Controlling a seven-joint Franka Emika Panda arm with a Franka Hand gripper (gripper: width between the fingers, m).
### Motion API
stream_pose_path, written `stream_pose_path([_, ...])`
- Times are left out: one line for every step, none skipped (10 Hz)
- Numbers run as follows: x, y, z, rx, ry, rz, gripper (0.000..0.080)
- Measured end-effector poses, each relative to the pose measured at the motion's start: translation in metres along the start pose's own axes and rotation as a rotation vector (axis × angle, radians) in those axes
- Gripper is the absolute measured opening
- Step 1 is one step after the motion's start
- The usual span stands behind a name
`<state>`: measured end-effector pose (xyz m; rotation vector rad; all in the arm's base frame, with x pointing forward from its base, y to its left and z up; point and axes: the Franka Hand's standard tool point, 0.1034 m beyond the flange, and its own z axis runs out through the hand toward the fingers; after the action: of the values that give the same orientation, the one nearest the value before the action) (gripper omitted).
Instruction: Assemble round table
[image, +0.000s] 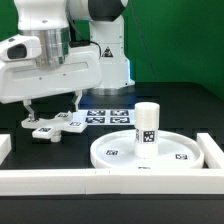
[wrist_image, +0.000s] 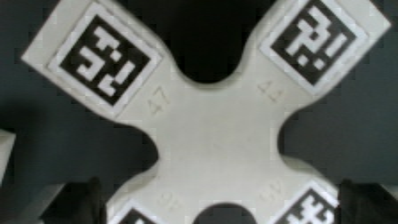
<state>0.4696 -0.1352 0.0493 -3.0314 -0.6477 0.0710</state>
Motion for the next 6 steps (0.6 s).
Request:
stream_pose_path([-0.0021, 0.0005, 0.0032, 0.002, -0.004, -0.004, 0.0649])
stream_pose_path([-0.0026, 0.0014, 0.0049, -0.001, -0.002, -0.011, 0.0649])
stream_pose_path([-0.003, 0.0018, 0.0072, -0.01, 0.003, -0.014, 0.0649])
stream_pose_path([-0.0032, 0.0003, 0.0088, -0.008, 0.001, -0.016, 0.0649])
stream_pose_path([-0.0037, 0.0002, 0.0097, -0.007, 0.0, -0.016, 0.0649])
stream_pose_path([-0.0047, 0.0002, 0.0111, -0.006, -0.003, -0.015, 0.0649])
